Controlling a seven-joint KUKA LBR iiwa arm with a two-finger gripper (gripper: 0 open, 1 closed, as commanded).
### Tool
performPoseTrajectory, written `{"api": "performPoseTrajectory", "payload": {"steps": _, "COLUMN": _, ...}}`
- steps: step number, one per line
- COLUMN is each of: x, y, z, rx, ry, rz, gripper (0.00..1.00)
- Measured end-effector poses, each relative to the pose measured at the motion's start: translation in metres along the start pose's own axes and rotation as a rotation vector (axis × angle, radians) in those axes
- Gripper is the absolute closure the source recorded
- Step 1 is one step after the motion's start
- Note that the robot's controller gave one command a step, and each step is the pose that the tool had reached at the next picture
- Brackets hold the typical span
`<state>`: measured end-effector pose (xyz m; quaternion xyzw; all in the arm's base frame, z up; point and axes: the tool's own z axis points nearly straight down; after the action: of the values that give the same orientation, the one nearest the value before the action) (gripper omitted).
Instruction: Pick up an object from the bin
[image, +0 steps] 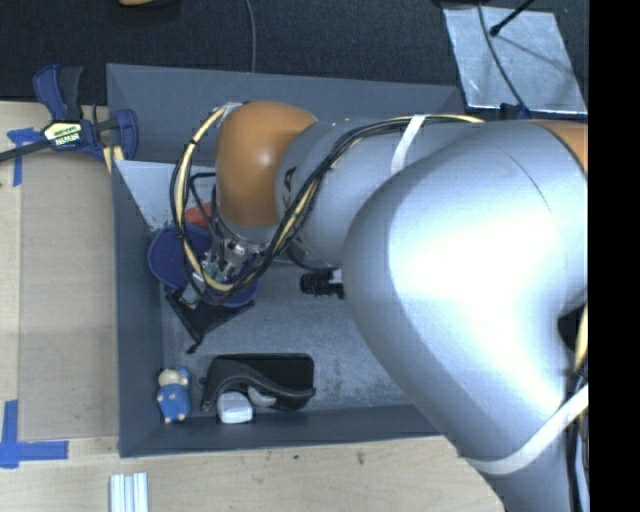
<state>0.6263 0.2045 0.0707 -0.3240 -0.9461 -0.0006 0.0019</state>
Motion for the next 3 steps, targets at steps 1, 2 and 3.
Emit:
{"api": "performPoseTrajectory", "payload": {"steps": 1, "x": 0.0008, "y": -0.0035, "z": 0.0000, "rx": 0.000, "ry": -0.001, "rz": 0.364, "gripper": 0.00}}
{"api": "performPoseTrajectory", "payload": {"steps": 2, "x": 0.0017, "y": -0.0027, "z": -0.0007, "rx": 0.000, "ry": 0.001, "rz": 0.361, "gripper": 1.00}}
{"api": "performPoseTrajectory", "payload": {"steps": 3, "x": 0.0020, "y": -0.0023, "z": -0.0033, "rx": 0.000, "ry": -0.002, "rz": 0.356, "gripper": 1.00}}
